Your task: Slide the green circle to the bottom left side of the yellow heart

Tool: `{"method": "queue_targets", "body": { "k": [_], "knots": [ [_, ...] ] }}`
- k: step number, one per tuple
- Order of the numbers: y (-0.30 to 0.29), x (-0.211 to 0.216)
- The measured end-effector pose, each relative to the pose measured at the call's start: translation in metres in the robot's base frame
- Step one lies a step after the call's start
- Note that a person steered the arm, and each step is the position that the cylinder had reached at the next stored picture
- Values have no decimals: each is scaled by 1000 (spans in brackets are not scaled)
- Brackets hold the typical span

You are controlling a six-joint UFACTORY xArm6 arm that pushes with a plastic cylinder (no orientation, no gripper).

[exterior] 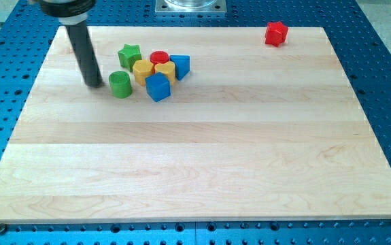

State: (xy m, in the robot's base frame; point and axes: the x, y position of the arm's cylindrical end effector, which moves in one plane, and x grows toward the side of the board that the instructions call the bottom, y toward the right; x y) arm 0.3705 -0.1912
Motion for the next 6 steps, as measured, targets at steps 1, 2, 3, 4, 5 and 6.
{"method": "queue_targets", "body": {
  "k": [1, 2, 3, 4, 5, 6],
  "knots": [
    [40, 14],
    [68, 22],
    [70, 23],
    [71, 33],
    [87, 33],
    [90, 33]
  ]
}}
